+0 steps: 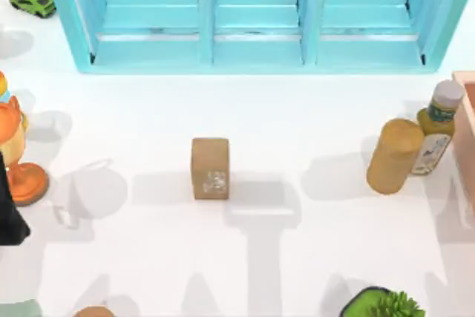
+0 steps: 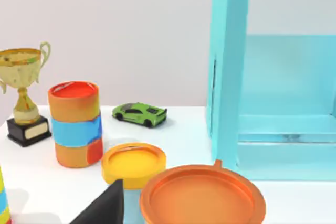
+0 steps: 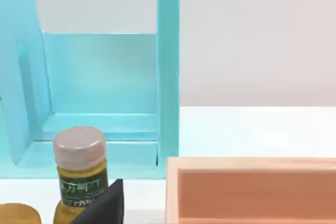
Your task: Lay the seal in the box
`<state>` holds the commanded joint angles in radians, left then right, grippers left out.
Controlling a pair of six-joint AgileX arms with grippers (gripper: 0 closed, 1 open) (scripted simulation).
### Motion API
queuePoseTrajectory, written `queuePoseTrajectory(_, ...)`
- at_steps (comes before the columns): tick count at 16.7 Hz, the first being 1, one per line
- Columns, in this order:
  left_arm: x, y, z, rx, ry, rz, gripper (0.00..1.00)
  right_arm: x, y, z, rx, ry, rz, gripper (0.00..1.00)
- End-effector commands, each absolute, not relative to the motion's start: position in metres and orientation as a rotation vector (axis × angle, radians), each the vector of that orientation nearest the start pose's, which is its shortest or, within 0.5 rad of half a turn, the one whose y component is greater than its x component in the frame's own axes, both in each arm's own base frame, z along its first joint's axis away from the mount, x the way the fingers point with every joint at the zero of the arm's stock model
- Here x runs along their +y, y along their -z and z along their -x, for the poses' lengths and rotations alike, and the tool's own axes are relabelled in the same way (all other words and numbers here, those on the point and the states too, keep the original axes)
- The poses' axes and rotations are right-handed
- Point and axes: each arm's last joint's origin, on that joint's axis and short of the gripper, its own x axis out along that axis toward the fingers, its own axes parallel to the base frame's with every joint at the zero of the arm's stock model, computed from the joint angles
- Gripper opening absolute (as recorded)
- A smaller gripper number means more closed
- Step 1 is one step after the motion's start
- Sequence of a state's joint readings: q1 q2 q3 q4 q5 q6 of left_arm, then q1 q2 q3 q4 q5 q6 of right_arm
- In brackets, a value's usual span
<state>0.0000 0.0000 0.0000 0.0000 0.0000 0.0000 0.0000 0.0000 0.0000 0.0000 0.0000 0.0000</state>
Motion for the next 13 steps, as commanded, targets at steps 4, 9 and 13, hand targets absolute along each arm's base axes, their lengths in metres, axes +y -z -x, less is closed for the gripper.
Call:
queuePoseTrajectory(4, -0.001, -0.160, -0.106, 0.000, 0.000, 0.000, 1.00, 0.000, -0.163, -0.106, 0.021, -0.016, -0.008, 1.00)
queuePoseTrajectory(9, -0.001, -0.160, -0.106, 0.000, 0.000, 0.000, 1.00, 0.012, -0.194, -0.113, 0.227, -0.129, -0.076, 1.00)
queuePoseTrajectory(13, -0.001, -0.160, -0.106, 0.000, 0.000, 0.000, 1.00, 0.031, -0.230, -0.136, 0.531, -0.222, -0.141, 1.00)
